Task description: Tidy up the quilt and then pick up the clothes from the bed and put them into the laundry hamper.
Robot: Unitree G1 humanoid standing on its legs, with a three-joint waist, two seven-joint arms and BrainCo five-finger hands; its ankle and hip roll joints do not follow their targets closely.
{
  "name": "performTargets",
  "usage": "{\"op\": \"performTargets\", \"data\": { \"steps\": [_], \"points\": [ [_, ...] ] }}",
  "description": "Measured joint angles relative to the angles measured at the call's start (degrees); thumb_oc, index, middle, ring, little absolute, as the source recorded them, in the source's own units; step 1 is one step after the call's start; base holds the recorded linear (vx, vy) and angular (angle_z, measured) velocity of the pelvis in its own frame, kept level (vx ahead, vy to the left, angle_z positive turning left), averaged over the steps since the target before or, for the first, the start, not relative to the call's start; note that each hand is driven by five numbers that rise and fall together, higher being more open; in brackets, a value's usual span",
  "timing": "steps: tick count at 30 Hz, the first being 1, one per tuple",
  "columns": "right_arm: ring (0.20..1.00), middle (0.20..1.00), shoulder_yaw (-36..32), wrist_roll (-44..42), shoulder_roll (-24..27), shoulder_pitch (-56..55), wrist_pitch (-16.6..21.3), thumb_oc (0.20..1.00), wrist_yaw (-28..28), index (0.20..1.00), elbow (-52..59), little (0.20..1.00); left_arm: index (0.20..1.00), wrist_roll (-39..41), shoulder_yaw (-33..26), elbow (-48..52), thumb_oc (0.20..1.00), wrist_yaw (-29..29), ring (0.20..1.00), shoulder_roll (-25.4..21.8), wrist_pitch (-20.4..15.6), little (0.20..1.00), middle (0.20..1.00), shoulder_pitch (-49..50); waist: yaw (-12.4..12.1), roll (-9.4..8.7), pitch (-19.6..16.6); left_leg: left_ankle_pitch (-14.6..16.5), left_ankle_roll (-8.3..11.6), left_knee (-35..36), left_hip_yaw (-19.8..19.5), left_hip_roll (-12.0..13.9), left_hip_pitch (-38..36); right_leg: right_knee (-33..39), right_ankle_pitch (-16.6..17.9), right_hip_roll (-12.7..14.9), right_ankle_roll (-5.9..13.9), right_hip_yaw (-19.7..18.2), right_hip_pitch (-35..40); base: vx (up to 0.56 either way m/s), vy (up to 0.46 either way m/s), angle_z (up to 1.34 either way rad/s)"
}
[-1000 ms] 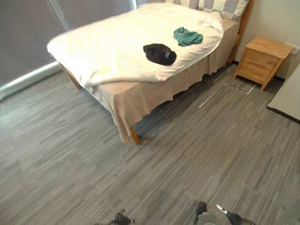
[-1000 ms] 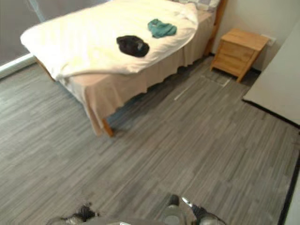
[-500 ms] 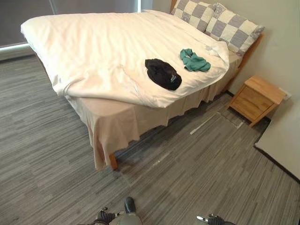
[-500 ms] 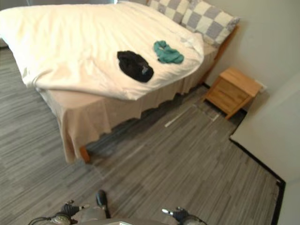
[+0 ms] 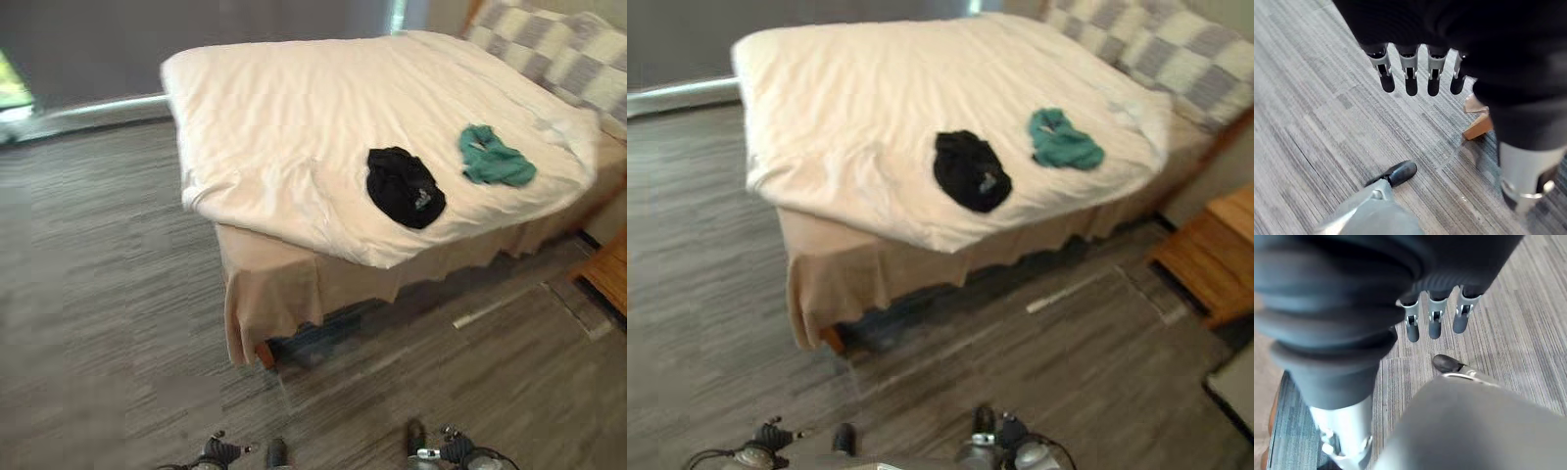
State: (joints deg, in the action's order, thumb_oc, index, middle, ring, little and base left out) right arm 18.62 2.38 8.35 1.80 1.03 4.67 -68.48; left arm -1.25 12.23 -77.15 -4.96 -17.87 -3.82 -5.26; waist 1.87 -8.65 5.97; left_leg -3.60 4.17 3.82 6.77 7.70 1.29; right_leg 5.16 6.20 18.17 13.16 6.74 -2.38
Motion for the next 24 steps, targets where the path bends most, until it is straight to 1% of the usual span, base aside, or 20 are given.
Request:
{"op": "performTargets", "data": {
  "steps": [1, 2, 3, 4, 5, 6, 7, 8, 9, 10, 11, 12, 14, 15, 17, 18, 19, 21, 22, 24],
  "points": [
    [1.000, 1.000, -0.1, 0.0, 1.5, -0.2, -0.2, 1.000, 0.0, 1.000, 0.0, 1.000, 1.000, 0.0, 0.4, -0.2, 1.000, 0.2, 1.000, 2.6, 0.1, 1.000, 1.000, 0.3, 0.6, 2.12, 1.1, 0.4, 2.31, -3.2, -1.4, 3.2, 1.0, 0.0, 2.0, -2.4, -1.04, 2.4, 2.1, 0.29, -0.252, 0.92],
    [1.000, 1.000, 0.7, 0.2, 3.7, 0.0, -0.4, 1.000, 0.0, 1.000, 0.0, 1.000, 1.000, 0.1, -0.6, 0.5, 1.000, 0.2, 1.000, 4.9, 0.0, 1.000, 1.000, 2.4, -0.4, 4.83, 0.3, 1.1, 2.35, -3.8, -1.3, 4.5, 0.7, 0.0, 1.4, -4.5, -1.74, 3.0, 3.3, 0.29, -0.253, 0.48],
    [1.000, 1.000, 1.4, 0.6, 4.8, 0.0, -0.3, 1.000, 0.0, 1.000, 0.0, 1.000, 1.000, -0.1, -0.7, 0.6, 1.000, 0.3, 1.000, 5.2, -0.1, 1.000, 1.000, 3.3, -0.3, 6.10, -0.1, 1.7, 2.96, -3.3, -1.3, 5.7, 0.3, 0.0, 0.8, -5.5, -2.08, 3.3, 3.8, 0.13, -0.109, 0.06],
    [1.000, 1.000, 2.1, 1.9, 6.0, -0.2, -0.3, 1.000, -0.1, 1.000, 0.1, 1.000, 1.000, -0.1, -1.0, 0.9, 1.000, 0.2, 1.000, 6.2, -0.1, 1.000, 1.000, 5.0, -0.3, 8.47, -1.4, 1.7, 2.84, -2.4, -1.4, 6.5, -0.8, -0.1, 0.0, -6.4, -2.52, 4.0, 4.5, 0.05, -0.098, 0.13],
    [1.000, 1.000, 2.1, 2.2, 6.8, -0.3, -0.4, 1.000, -0.1, 1.000, 0.3, 1.000, 1.000, 0.0, -1.0, 1.1, 1.000, 0.1, 1.000, 7.0, -0.2, 1.000, 1.000, 6.3, -0.4, 9.27, -1.6, 0.3, 4.04, -3.1, -1.0, 6.6, -1.0, -0.3, 0.0, -6.8, -2.46, 4.4, 4.9, 0.08, -0.154, 0.33],
    [1.000, 1.000, 1.8, 2.3, 7.5, 0.3, -0.5, 1.000, 0.1, 1.000, 0.2, 1.000, 1.000, 0.1, -0.8, 1.5, 1.000, -0.1, 1.000, 7.1, -0.3, 1.000, 1.000, 5.9, -0.2, 9.39, -1.4, -0.7, 6.87, -8.5, -1.2, 6.1, 2.5, -0.4, -0.9, -5.8, -2.14, 6.7, 5.8, 0.16, -0.223, 0.86],
    [1.000, 1.000, 1.6, 2.3, 6.8, 0.4, -0.8, 1.000, 0.1, 1.000, -0.1, 1.000, 1.000, 0.1, 0.4, 1.8, 1.000, -0.2, 1.000, 6.2, 0.0, 1.000, 1.000, 2.6, 0.1, 7.46, -0.9, -3.3, 7.41, -17.0, -0.3, 5.2, 9.5, -0.1, -1.0, -3.6, -3.09, 10.3, 6.0, 0.15, -0.164, 1.05],
    [1.000, 1.000, 2.0, 2.3, 6.4, 1.2, -0.8, 1.000, 0.1, 1.000, -0.1, 1.000, 1.000, 0.0, 0.3, 2.6, 1.000, -0.2, 1.000, 5.9, 0.0, 1.000, 1.000, 1.9, -0.7, 6.78, -0.2, -5.2, 6.96, -18.1, 2.0, 5.1, 10.4, -0.1, -1.4, -4.5, -3.61, 11.5, 6.9, 0.26, -0.134, 1.04],
    [1.000, 1.000, 2.0, 2.2, 5.7, 1.1, -0.8, 1.000, 0.2, 1.000, -0.1, 1.000, 1.000, 0.0, 0.6, 3.0, 1.000, -0.4, 1.000, 5.6, 0.0, 1.000, 1.000, 1.2, -0.2, 6.28, -0.1, -5.5, 6.53, -18.8, 3.9, 6.1, 11.0, -0.4, -1.6, -4.7, -4.17, 12.9, 7.6, 0.14, -0.018, 0.56],
    [1.000, 1.000, 2.0, 2.3, 5.4, 2.2, -0.8, 1.000, 0.3, 1.000, -0.1, 1.000, 1.000, 0.0, 0.4, 3.1, 1.000, -0.2, 1.000, 5.1, 0.0, 1.000, 1.000, 1.5, -1.0, 5.76, 0.2, -5.1, 6.61, -19.2, 5.4, 6.4, 11.1, -0.2, -2.7, -5.4, -5.23, 13.2, 8.9, 0.30, 0.034, 0.51],
    [1.000, 1.000, 2.0, 2.3, 5.3, 2.2, -0.8, 1.000, 0.3, 1.000, -0.2, 1.000, 1.000, 0.0, 0.3, 3.2, 1.000, -0.2, 1.000, 4.8, 0.1, 1.000, 1.000, 0.7, -0.4, 5.32, 0.4, -4.1, 6.05, -20.3, 6.8, 6.4, 12.0, -0.1, -3.3, -5.0, -5.43, 14.0, 9.2, 0.27, 0.108, 0.30],
    [1.000, 1.000, 1.9, 2.3, 5.4, 2.8, -1.1, 1.000, 0.4, 1.000, -0.6, 1.000, 1.000, 0.0, 0.3, 3.3, 1.000, -0.2, 1.000, 4.7, 0.0, 1.000, 1.000, 1.2, -1.5, 4.96, 0.6, -2.8, 5.35, -18.3, 8.6, 4.2, 11.2, -0.3, -3.2, -4.5, -4.95, 14.6, 10.1, 0.28, 0.103, 0.30],
    [1.000, 1.000, 1.5, 2.2, 6.2, 2.0, -1.0, 1.000, 0.7, 1.000, -1.5, 1.000, 1.000, 0.1, 0.3, 3.8, 1.000, 0.0, 1.000, 5.2, 0.1, 1.000, 1.000, 1.1, -0.4, 5.26, 0.4, -1.2, 2.20, -15.3, 10.8, 2.5, 11.2, -0.4, -3.9, -3.9, -4.14, 16.7, 10.9, 0.17, 0.064, 0.52],
    [1.000, 1.000, -0.2, 2.2, 6.3, 1.2, -1.4, 1.000, 0.7, 1.000, -2.5, 1.000, 1.000, 0.1, 0.3, 4.1, 1.000, 0.1, 1.000, 5.4, 0.1, 1.000, 1.000, 1.4, -0.8, 5.58, 0.0, 0.4, -1.52, -10.7, 13.8, 1.1, 9.2, -0.4, -3.6, -4.4, -3.31, 18.4, 11.8, 0.22, 0.034, 0.61],
    [1.000, 1.000, -0.3, 2.3, 2.9, 0.7, -1.3, 1.000, 0.3, 1.000, -2.4, 1.000, 1.000, 0.0, -0.5, 3.4, 1.000, 0.2, 1.000, 3.7, 0.4, 1.000, 1.000, 1.1, -1.7, 2.36, 0.1, -1.1, -1.58, -5.5, 14.1, -2.0, 6.7, -2.5, -2.7, -2.9, -3.97, 19.0, 11.9, 0.18, 0.019, 0.57],
    [1.000, 1.000, -0.2, 2.3, 2.0, 0.6, -1.1, 1.000, 0.3, 1.000, -2.3, 1.000, 1.000, -0.1, -0.5, 1.9, 1.000, 0.3, 1.000, 3.2, 0.9, 1.000, 1.000, 0.6, -0.8, 2.10, 0.6, -2.6, -2.36, -2.6, 12.5, -1.8, 4.3, -10.5, -2.7, -2.3, -3.95, 19.1, 10.0, 0.15, 0.007, 0.58],
    [1.000, 1.000, -0.3, 2.2, 1.7, 1.0, -1.1, 1.000, 0.4, 1.000, -2.2, 1.000, 1.000, -0.1, -0.4, 1.6, 1.000, 0.4, 1.000, 2.9, 1.4, 1.000, 1.000, 0.9, -0.5, 3.52, 1.3, -2.6, -2.81, -0.8, 11.7, -0.2, 2.4, -20.5, -2.8, -1.3, -3.52, 18.4, 5.8, 0.14, -0.022, 0.27],
    [1.000, 1.000, 1.7, 2.2, 1.1, 3.6, -0.8, 1.000, 0.3, 1.000, -1.7, 1.000, 1.000, -0.1, -0.3, 1.2, 1.000, 0.2, 1.000, 0.5, 1.5, 1.000, 1.000, 2.1, -0.6, 2.62, 1.1, -0.7, -3.36, 1.2, 12.1, 0.7, -1.3, -34.6, -4.5, 1.4, -0.07, 14.8, -3.2, 0.23, -0.087, -0.21],
    [1.000, 1.000, 2.5, 2.2, 0.8, 5.1, -0.7, 1.000, 0.3, 1.000, -1.3, 1.000, 1.000, 0.0, -0.2, 0.8, 1.000, 0.1, 1.000, -0.4, 1.3, 1.000, 1.000, 1.9, -0.9, 2.84, 1.1, -0.3, -3.47, 1.2, 13.0, 1.3, -1.4, -37.8, -4.2, 2.1, 0.48, 14.5, -8.9, 0.49, -0.154, -0.09],
    [1.000, 1.000, 1.4, 2.1, 1.3, 5.0, -0.8, 1.000, 0.4, 1.000, -0.3, 1.000, 1.000, 0.0, -0.4, 1.2, 1.000, 0.1, 1.000, -0.2, 1.3, 1.000, 1.000, 1.5, -0.5, 2.88, 1.1, 0.2, -2.95, 1.3, 13.5, 0.2, -1.8, -30.2, -3.2, 5.3, 2.06, 17.7, -9.4, 0.40, -0.124, 0.34]
  ]
}}
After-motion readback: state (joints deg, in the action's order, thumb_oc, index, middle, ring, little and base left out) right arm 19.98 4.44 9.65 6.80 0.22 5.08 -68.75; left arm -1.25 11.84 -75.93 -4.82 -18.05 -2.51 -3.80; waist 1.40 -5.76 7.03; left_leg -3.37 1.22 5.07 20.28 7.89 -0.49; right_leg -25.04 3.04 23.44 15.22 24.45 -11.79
